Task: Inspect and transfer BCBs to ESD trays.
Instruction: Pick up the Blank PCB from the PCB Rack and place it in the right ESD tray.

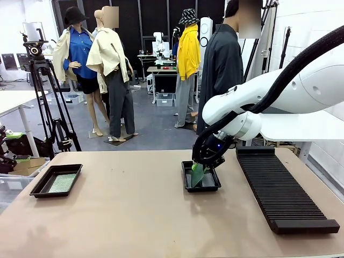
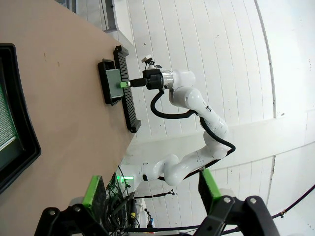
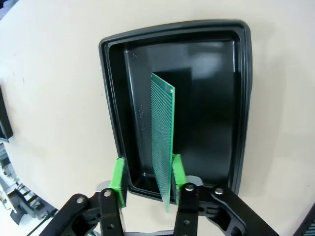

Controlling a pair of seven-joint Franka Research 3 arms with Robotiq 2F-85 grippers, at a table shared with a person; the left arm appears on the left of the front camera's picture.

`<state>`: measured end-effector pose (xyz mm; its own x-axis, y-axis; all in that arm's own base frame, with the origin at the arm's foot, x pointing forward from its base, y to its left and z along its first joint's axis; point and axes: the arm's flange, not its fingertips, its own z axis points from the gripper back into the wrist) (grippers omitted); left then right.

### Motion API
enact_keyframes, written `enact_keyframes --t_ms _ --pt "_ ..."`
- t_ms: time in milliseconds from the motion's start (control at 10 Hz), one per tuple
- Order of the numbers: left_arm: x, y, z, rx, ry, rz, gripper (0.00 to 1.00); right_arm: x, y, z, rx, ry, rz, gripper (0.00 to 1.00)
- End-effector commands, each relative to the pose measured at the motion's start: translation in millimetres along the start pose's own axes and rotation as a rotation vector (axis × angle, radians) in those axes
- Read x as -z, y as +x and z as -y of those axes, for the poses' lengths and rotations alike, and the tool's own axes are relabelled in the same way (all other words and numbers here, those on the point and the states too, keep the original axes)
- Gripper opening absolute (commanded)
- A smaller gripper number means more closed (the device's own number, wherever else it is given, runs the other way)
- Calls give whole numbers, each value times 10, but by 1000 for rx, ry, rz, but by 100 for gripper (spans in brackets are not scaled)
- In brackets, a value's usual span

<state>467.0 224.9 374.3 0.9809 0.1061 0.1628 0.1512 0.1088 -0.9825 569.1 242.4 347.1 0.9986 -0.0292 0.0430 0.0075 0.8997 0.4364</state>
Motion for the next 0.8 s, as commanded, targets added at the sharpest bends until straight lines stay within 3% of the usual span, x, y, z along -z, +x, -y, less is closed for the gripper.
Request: enact_keyframes --t_ms 0,700 --pt "-7 11 23 6 -1 3 100 -92 53 -131 1 -57 -3 100" --pt "-7 11 23 6 -1 3 100 -263 -90 -393 -40 -240 15 100"
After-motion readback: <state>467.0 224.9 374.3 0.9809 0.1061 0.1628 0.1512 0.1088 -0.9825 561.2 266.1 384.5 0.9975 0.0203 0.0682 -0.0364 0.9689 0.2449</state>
